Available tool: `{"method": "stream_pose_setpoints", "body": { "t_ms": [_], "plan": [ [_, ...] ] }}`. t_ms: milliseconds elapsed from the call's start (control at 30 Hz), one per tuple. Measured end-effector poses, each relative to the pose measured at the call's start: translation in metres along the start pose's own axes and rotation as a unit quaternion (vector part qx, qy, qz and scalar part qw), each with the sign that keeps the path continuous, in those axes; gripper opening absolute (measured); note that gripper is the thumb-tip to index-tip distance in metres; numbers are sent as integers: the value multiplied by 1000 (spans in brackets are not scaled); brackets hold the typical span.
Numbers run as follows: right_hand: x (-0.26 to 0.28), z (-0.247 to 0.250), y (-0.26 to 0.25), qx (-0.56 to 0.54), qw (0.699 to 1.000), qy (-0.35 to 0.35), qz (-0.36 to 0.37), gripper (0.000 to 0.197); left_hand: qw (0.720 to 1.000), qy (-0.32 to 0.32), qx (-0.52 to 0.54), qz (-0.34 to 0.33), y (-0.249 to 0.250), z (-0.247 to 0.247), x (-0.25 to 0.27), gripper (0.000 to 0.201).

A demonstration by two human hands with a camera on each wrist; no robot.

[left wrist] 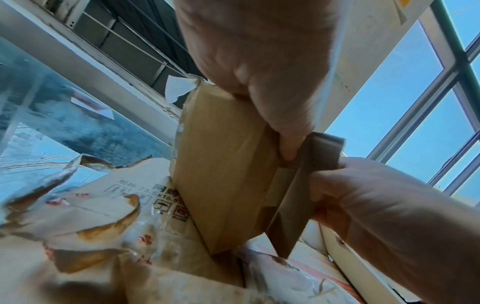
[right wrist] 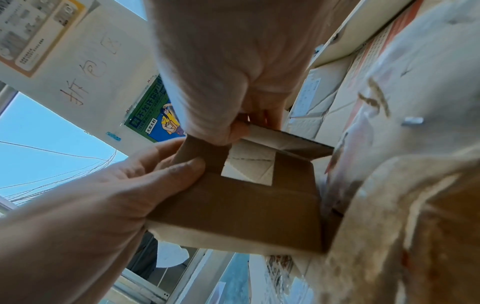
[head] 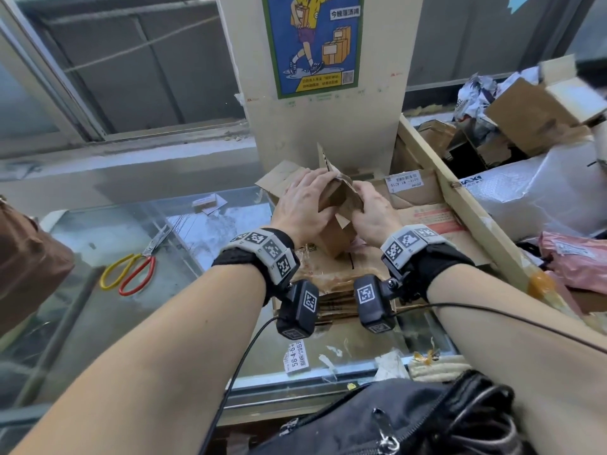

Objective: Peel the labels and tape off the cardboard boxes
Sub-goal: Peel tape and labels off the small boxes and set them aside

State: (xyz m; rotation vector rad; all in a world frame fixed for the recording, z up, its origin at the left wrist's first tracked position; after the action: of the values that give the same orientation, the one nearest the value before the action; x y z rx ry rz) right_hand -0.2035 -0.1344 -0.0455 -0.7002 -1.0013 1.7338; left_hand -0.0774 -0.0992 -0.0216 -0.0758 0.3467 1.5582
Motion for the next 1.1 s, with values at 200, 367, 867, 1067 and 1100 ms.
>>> {"method": "stream_pose_setpoints", "body": {
  "t_ms": [200,367,867,1067,1100],
  "plan": [
    [-2,6,4,-20,1000,-7,7,37,999,35,25,28,0,5,7,56],
    [-4,13,5,-59,998,33,13,25,984,78,-81,142,-2,13,11,61],
    [-14,34,34,-175,968,169,-65,25,981,-146,118,52,17,5,23,98],
    [2,29,60,-182,945,183,-199,29,973,-222,57,31,7,-6,24,99],
    [7,20,62,-222,936,143,-232,39,973,-222,52,28,9,-7,23,98]
  ]
}}
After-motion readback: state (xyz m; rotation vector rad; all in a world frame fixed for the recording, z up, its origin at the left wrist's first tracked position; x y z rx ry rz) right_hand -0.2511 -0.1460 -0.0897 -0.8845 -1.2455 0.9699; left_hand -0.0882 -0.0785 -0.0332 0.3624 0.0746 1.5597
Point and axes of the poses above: each hand's wrist, its own x-axis away from the middle knuckle, its own z-axis out of the back of the hand, y = z × x, the point moved 7 cm from there along -x, towards the middle knuckle, and after that the axes turned 15 degrees about -x, right-handed, at the moved point
